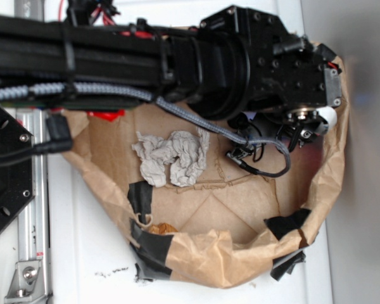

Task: Grab the blue sponge.

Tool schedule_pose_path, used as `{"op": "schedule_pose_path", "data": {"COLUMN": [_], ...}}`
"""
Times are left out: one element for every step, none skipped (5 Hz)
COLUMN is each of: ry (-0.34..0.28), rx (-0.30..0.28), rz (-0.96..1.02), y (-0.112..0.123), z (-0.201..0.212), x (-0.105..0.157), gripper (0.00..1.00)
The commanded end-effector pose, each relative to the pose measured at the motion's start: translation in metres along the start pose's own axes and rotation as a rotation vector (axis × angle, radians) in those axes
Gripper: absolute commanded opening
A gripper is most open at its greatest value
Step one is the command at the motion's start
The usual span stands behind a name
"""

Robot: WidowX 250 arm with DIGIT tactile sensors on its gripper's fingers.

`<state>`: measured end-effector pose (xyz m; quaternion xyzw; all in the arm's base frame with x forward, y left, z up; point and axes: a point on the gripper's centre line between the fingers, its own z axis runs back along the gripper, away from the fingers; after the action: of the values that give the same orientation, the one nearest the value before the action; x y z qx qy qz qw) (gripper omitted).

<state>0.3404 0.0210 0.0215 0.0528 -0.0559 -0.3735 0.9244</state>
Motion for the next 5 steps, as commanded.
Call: {"op": "schedule_pose_path", "data": {"ry": [-0.054, -0.051, -0.033, -0.033, -0.034], "rx": [-0.135, -0.09, -0.032, -0.028, -0.082], "rz": [-0.082, -0.095, -0.061, 0.096, 0.355], "y": [-0.043, -0.059, -0.06, -0.048, -0.027], "z": [0.035, 0.052, 0.058, 0.085, 0.123], "x": [0.006, 0.01, 0.01, 0.004, -0.007], "gripper": [0.0, 0.0, 0.0, 0.0, 0.0]}}
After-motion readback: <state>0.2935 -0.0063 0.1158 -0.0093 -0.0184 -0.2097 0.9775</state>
